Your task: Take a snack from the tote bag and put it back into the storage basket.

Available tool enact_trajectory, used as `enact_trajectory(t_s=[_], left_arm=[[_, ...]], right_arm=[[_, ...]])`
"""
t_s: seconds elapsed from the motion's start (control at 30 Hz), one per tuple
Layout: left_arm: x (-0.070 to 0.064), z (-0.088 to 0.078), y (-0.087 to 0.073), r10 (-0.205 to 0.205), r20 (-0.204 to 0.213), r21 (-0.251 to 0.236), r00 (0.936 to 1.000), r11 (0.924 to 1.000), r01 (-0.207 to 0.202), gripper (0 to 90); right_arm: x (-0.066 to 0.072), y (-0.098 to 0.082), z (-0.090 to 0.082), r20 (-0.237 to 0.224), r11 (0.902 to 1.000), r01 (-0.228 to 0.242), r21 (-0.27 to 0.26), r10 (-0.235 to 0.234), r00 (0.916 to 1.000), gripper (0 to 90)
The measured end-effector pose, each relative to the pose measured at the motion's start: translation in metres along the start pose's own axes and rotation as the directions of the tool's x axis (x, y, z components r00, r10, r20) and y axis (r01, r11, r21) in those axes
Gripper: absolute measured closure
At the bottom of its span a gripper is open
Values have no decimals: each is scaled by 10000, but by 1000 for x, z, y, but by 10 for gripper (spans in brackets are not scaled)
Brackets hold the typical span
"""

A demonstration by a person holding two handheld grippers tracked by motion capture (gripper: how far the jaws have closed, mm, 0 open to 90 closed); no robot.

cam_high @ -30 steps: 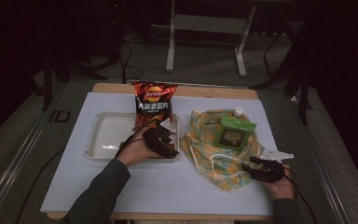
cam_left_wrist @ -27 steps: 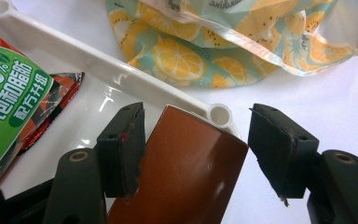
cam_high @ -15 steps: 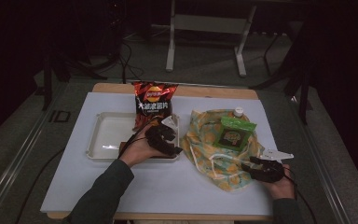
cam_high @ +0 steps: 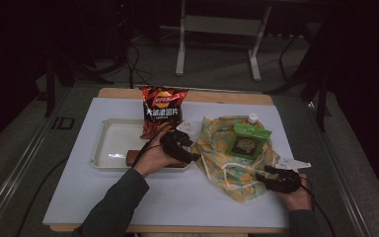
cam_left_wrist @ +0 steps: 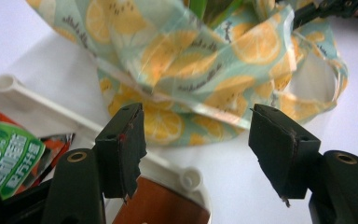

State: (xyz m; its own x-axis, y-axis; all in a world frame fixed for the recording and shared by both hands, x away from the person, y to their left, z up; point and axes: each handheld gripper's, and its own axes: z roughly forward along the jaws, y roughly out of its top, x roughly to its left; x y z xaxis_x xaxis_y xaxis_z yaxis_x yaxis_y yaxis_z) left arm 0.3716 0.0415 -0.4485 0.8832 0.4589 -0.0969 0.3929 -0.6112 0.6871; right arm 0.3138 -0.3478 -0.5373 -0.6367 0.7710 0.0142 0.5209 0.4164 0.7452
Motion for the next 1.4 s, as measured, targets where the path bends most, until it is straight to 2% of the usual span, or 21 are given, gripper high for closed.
enact_trajectory(t_s=[0.17,0.37,0.63,0.77,0.97,1.23,1.4], left_arm=[[-5,2,8,74,-48,-274,10000,9996,-75,382],[-10,7,17,210,125,-529,9997,9984,-203,433],[-17,13,34,212,296,-819,9993,9965,-188,447],[-20,19,41,234,249,-799,9994,9966,-214,428],[-20,25,48,224,239,-793,9995,9966,-205,430],[-15,32,62,-100,338,-1162,9994,9931,139,467],[-15,33,69,-104,286,-1348,9995,9908,141,470]], right_arm=[[0,0,0,-9,10000,1,-10,-1,10000,455],[0,0,0,-11,10000,4,-14,-4,10000,455],[0,0,0,-7,10000,22,-25,-22,10000,455],[0,0,0,-11,10000,19,-22,-19,10000,455],[0,0,0,-12,10000,14,-19,-14,10000,455],[0,0,0,0,10000,33,-18,-33,10000,455],[0,0,0,-1,10000,28,-17,-28,10000,455]])
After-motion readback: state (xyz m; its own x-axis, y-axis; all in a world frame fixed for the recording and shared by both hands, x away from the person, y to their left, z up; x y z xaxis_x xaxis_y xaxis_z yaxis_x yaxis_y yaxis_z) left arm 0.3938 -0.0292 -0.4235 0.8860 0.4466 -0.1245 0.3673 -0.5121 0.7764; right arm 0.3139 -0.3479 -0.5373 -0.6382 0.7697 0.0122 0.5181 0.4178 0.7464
